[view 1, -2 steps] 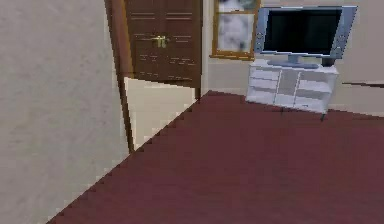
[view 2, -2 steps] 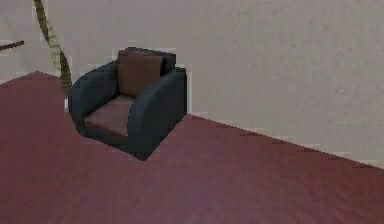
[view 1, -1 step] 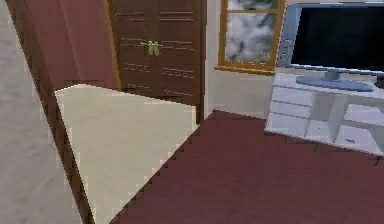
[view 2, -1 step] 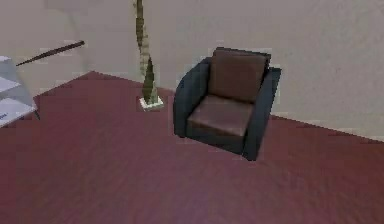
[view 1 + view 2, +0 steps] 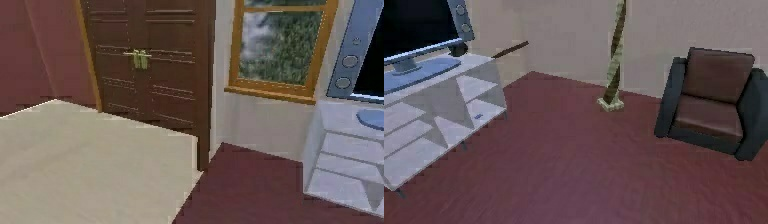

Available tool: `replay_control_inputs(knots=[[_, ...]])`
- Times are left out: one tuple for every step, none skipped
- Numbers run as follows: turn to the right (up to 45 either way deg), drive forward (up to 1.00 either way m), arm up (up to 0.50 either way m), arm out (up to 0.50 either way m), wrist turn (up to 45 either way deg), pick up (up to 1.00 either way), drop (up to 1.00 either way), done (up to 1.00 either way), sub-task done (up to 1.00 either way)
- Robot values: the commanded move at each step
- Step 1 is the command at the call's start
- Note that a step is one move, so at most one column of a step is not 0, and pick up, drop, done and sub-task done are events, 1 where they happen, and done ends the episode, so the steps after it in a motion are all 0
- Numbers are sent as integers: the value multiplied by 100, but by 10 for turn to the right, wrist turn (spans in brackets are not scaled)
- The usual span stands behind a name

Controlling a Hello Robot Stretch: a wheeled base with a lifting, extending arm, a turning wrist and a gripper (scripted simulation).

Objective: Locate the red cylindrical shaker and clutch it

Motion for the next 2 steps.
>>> replay_control_inputs(knots=[[-180,0,0,0,0,0,0,0,0],[0,45,0,0,0,0,0,0,0]])
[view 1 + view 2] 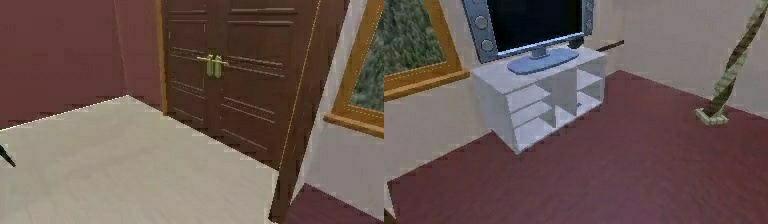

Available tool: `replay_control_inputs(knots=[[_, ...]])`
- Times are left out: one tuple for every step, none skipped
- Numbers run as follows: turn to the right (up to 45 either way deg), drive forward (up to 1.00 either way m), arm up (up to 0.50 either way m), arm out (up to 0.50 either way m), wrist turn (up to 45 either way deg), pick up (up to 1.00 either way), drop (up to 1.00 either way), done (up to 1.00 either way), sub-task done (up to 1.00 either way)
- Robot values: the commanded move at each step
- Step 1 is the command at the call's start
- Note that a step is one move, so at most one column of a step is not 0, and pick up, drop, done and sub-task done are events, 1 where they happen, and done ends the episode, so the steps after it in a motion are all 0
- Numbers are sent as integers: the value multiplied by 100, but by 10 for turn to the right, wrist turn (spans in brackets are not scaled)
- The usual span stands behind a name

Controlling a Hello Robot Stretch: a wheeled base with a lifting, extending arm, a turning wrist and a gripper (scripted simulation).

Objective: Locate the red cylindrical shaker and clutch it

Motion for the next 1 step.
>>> replay_control_inputs(knots=[[-420,0,0,0,0,0,0,0,0]])
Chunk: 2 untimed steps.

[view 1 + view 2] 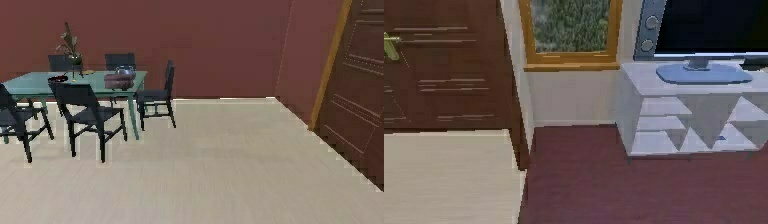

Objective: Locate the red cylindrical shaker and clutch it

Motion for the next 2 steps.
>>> replay_control_inputs(knots=[[0,70,0,0,0,0,0,0,0],[-450,0,0,0,0,0,0,0,0]])
